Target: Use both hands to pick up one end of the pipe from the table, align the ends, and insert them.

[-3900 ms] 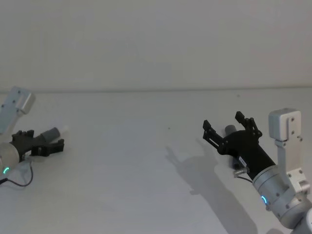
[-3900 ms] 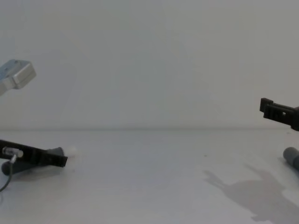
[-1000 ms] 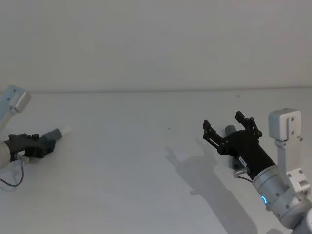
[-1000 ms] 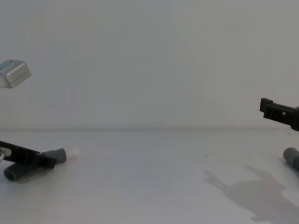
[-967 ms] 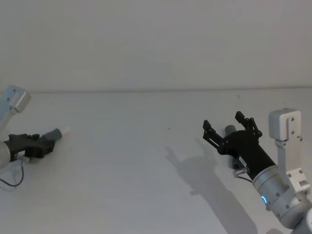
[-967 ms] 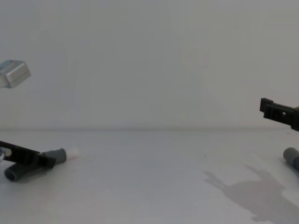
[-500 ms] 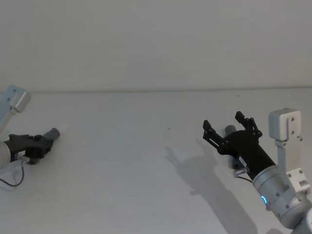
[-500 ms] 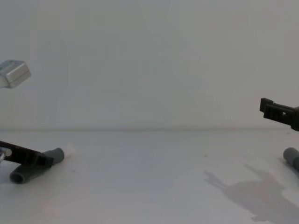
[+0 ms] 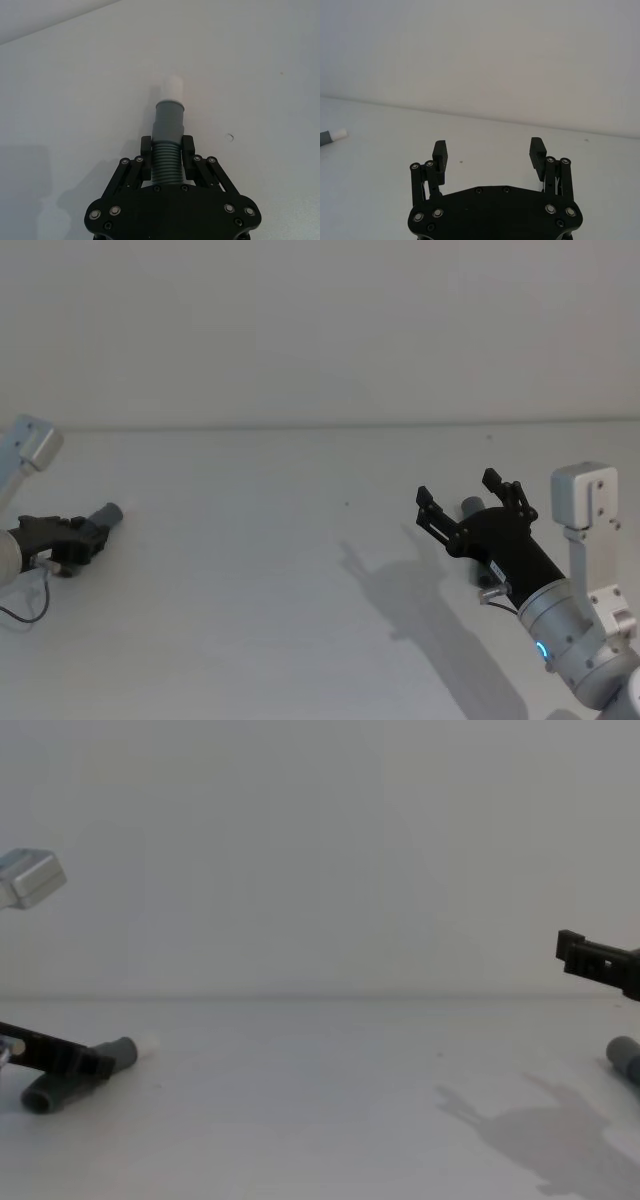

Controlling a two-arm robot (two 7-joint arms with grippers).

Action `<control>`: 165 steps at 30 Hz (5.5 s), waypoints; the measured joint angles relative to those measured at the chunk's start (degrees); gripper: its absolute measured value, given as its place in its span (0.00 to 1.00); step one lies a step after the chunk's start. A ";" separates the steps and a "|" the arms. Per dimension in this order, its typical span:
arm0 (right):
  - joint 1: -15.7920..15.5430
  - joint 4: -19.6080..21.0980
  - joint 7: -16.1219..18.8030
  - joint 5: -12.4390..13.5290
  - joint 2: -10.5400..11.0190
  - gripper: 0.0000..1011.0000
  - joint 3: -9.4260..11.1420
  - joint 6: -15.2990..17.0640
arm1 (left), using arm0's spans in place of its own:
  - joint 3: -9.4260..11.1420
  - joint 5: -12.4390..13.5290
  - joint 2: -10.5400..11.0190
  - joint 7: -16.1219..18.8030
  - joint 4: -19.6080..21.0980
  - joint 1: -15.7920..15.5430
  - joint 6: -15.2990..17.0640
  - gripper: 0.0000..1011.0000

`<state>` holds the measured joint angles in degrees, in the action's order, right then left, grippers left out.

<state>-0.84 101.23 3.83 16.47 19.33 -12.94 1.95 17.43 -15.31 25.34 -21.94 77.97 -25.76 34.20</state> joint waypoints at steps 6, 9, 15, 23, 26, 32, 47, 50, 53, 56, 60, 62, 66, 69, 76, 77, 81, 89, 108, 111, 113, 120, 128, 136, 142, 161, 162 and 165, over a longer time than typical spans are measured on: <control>0.00 0.00 0.00 0.00 0.00 0.99 0.00 0.00 | 0.00 0.00 0.00 0.00 0.00 0.00 0.00 0.32; 0.00 0.00 0.00 0.00 0.00 0.99 0.00 0.00 | 0.00 0.00 0.00 0.00 0.00 0.00 0.00 0.32; 0.00 0.00 0.00 0.00 0.00 0.99 0.00 0.00 | 0.00 0.01 0.00 0.00 0.00 0.00 0.01 0.32; 0.29 -0.09 -0.01 -0.08 -0.20 0.99 -0.08 0.44 | 0.00 0.01 0.00 0.00 0.00 0.00 0.01 0.32; 0.81 -0.14 -0.13 -0.13 -0.46 0.99 -0.22 1.71 | 0.00 0.01 0.00 0.01 0.00 0.00 0.01 0.32; 2.29 -0.07 -0.96 -0.07 -1.20 0.99 -0.37 6.37 | 0.00 0.01 0.00 0.00 0.00 0.00 0.01 0.32; 7.73 -0.30 -4.56 1.56 -4.57 0.99 0.30 22.18 | 0.00 0.00 0.00 0.00 0.01 0.00 0.01 0.32; 8.34 -0.45 -5.00 1.75 -5.00 0.99 0.40 23.81 | 0.00 0.00 0.00 0.00 0.01 0.00 0.01 0.32; 8.98 -0.57 -5.43 1.93 -5.41 0.99 0.54 25.55 | 0.00 0.00 0.00 0.00 0.01 0.00 0.01 0.32; 9.36 -0.75 -5.50 1.98 -5.64 0.99 0.63 26.41 | 0.00 0.00 0.00 0.00 0.01 0.00 0.01 0.32; 9.77 -1.69 -5.29 1.98 -5.68 0.99 0.80 26.07 | 0.00 0.00 0.00 0.00 0.01 0.00 0.01 0.32; 9.92 -2.13 -5.03 1.97 -5.64 0.99 0.92 25.64 | 0.00 0.00 0.00 0.00 0.01 0.00 0.01 0.32; 10.50 -3.52 -4.24 1.97 -5.45 0.99 1.42 24.89 | 0.00 0.00 0.00 0.00 0.01 0.00 0.01 0.32; 11.14 -4.93 -3.53 2.22 -5.15 0.99 2.01 24.87 | 0.00 0.01 0.00 0.00 0.01 0.00 0.01 0.32; 12.99 -8.67 -1.91 3.40 -4.31 0.99 3.84 26.56 | 0.00 0.01 0.00 0.00 0.01 0.00 0.01 0.32; 13.13 -8.95 -1.84 3.50 -4.26 0.99 3.98 26.80 | 0.00 0.00 0.00 0.00 0.01 0.00 0.01 0.32; 13.86 -10.00 -1.68 3.98 -4.06 0.99 4.79 28.83 | 0.00 0.00 0.00 0.00 0.01 0.00 0.01 0.32; 15.42 -10.25 -3.16 4.88 -4.38 0.99 6.45 36.31 | 0.00 0.01 0.00 0.00 0.00 0.00 0.01 0.32; 18.61 -5.92 -6.40 4.22 -4.60 0.99 5.69 51.32 | 0.00 0.01 0.00 0.00 0.00 0.00 0.01 0.32; 18.72 -5.63 -6.44 3.96 -4.41 0.99 5.34 52.24 | 0.00 0.00 0.00 0.00 0.01 0.00 0.01 0.32; 18.76 -5.49 -6.44 3.70 -4.19 0.99 4.97 52.82 | 0.00 0.00 0.00 0.00 0.00 0.00 0.01 0.32; 18.80 -5.67 -6.35 2.82 -3.65 0.99 3.89 53.23 | 0.00 0.00 0.00 0.00 0.00 0.00 0.01 0.32; 18.83 -6.88 -5.88 2.36 -3.84 0.99 3.27 52.46 | 0.00 0.01 0.00 0.00 0.01 0.00 0.01 0.32; 18.93 -8.73 -5.53 2.29 -4.83 0.99 3.43 51.24 | 0.00 0.00 0.00 0.00 0.00 0.00 0.01 0.32; 19.10 -9.97 -5.32 2.24 -5.23 0.99 3.70 50.68 | 0.00 0.01 0.00 0.00 0.00 0.00 0.01 0.32; 19.70 -12.53 -4.19 1.39 -5.02 0.99 4.23 49.48 | 0.00 0.01 0.00 0.00 0.00 0.00 0.01 0.32; 19.70 -12.53 -4.19 1.39 -5.02 0.99 4.23 49.48 | 0.00 0.01 0.00 0.00 0.01 0.00 0.01 0.32; 19.90 -13.14 -3.78 1.11 -4.75 0.99 4.07 49.15 | 0.00 0.00 0.00 0.00 0.00 0.00 0.01 0.32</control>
<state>19.06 88.09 0.04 17.58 14.59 -8.87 51.10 17.43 -15.31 25.34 -21.94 77.97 -25.76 34.21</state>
